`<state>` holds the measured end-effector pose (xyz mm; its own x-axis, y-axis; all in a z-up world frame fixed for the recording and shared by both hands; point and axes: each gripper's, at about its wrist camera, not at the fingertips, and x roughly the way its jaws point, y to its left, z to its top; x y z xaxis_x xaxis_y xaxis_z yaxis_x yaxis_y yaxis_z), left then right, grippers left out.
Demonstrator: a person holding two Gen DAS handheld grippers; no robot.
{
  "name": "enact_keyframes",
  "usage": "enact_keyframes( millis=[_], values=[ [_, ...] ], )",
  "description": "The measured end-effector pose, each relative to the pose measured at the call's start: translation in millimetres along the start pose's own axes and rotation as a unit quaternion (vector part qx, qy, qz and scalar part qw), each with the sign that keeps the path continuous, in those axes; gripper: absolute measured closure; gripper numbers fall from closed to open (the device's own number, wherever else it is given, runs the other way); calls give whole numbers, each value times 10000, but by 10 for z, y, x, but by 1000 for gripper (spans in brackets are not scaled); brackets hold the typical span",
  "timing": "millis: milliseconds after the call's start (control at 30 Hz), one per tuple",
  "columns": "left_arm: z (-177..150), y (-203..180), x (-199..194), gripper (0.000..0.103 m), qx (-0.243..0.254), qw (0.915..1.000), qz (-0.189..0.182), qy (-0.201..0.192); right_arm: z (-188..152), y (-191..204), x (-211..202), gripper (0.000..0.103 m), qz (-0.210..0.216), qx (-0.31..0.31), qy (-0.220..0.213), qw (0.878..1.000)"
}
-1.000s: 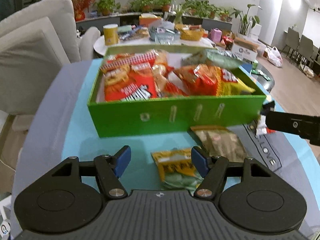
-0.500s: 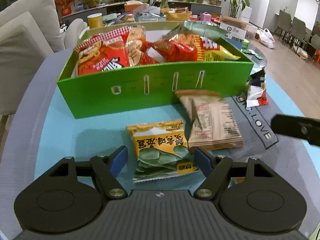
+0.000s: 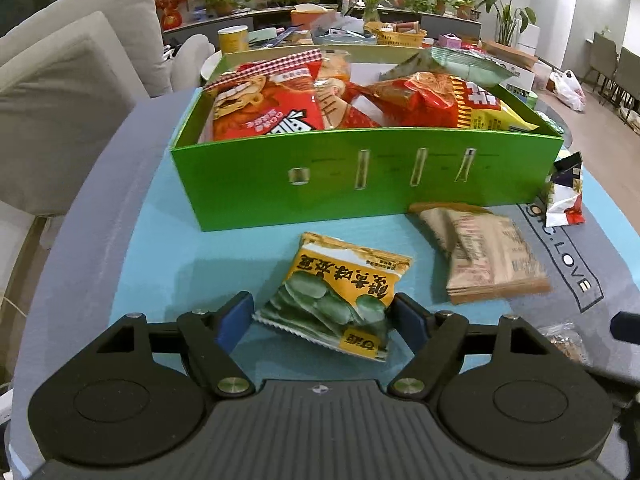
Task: Organize snacks
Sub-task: 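Grasp the yellow pea snack bag with the left tool while the right tool grasps the clear cookie bag, then lift the pea bag with the left tool while the right tool carries the cookie bag over the box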
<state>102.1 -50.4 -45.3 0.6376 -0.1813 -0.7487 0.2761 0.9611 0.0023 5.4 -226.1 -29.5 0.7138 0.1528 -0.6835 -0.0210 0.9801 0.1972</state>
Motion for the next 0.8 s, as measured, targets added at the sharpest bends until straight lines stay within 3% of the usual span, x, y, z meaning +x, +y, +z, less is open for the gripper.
enact_keyframes(
  millis=[367,500,567,600,700,800],
  values=[
    [126,-79,113,30,439,9989,-137,-117,-74,149,141,38,-165,-37,250,9995],
    [153,-63,164,29,388,9989,-257,-109,-88,170,162,38,-323,-129,183,9992],
    [167,-56,184,30,358,9988,-330,-108,-91,160,154,44,-410,-179,127,9989],
    [169,-52,192,32,336,9987,-372,-117,-88,149,148,53,-396,-157,113,9990],
    [164,-69,170,48,377,9981,-425,-226,-74,104,141,55,-338,-59,105,9994],
    [146,-71,137,51,353,9980,-481,-214,-59,87,134,55,-289,-16,103,9995]
  ],
)
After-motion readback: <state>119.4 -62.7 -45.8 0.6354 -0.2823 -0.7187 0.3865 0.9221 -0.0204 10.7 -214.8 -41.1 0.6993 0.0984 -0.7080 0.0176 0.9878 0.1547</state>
